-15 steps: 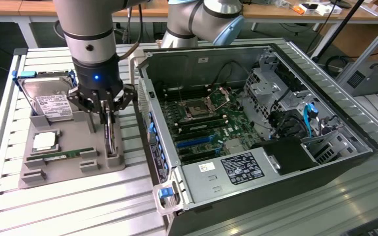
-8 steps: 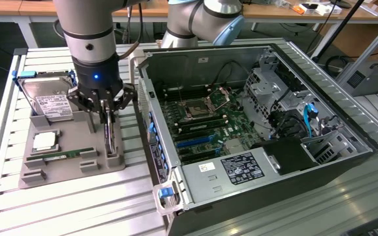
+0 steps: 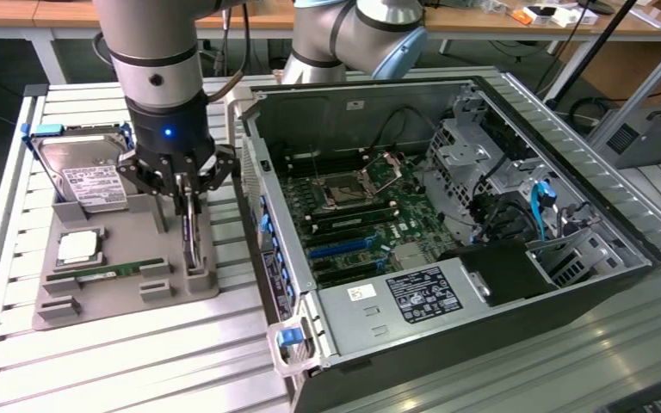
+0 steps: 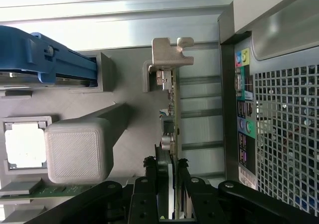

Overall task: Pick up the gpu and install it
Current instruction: 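Pick up the gpu and move the gpu toward the slot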

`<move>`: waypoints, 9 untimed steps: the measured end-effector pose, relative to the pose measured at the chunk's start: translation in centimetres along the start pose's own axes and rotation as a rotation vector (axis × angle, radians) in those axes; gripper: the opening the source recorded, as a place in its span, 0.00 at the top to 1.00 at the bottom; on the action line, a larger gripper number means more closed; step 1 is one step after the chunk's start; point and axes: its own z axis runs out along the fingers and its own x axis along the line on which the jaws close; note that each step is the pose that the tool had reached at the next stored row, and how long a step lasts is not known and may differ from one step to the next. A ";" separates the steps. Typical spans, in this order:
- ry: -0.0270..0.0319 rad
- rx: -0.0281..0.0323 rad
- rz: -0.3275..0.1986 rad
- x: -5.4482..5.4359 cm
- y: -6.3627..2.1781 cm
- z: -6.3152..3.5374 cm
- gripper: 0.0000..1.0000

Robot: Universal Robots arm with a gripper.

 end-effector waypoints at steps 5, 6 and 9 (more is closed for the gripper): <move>0.0001 0.0000 0.000 0.0 0.00 -0.09 0.73; 0.0001 0.0001 0.000 0.0 0.00 -0.11 0.73; 0.0000 0.0000 0.000 0.0 0.00 -0.15 0.73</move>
